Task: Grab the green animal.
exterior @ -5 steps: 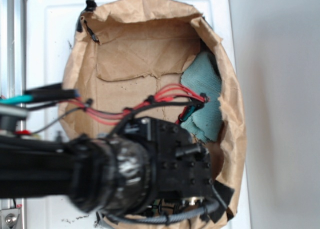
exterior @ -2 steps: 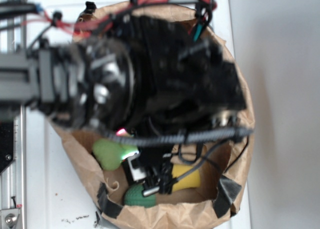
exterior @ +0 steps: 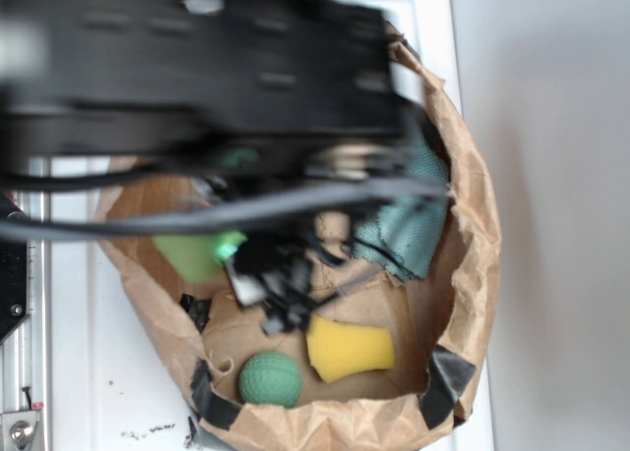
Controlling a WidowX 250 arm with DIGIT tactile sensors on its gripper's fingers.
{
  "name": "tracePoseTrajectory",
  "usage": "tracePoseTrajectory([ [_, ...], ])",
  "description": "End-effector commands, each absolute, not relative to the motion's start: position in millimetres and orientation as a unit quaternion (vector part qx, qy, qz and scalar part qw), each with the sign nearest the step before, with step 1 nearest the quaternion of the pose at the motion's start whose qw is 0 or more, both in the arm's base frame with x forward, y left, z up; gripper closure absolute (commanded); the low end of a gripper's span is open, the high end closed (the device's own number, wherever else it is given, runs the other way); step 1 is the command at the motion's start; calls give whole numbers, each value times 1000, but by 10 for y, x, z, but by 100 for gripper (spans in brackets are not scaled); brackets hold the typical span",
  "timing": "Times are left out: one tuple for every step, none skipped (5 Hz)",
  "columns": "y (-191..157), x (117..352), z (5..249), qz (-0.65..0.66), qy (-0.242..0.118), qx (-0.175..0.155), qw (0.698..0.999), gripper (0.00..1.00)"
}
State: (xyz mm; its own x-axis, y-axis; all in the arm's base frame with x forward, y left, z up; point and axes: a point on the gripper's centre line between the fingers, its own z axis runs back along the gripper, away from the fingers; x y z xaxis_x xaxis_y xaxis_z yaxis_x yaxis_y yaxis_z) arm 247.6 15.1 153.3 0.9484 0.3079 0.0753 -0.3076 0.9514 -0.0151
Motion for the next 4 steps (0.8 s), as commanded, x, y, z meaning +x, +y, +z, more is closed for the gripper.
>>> tracePoseTrajectory([
  [135, 2156, 1886, 95, -147, -14, 984, 100],
  [104, 2342, 1935, 119, -128, -10, 984, 100],
  [114, 2549, 2006, 144, -112, -13, 983, 100],
  [107, 2617, 1964, 150, -123, -9, 981, 100],
])
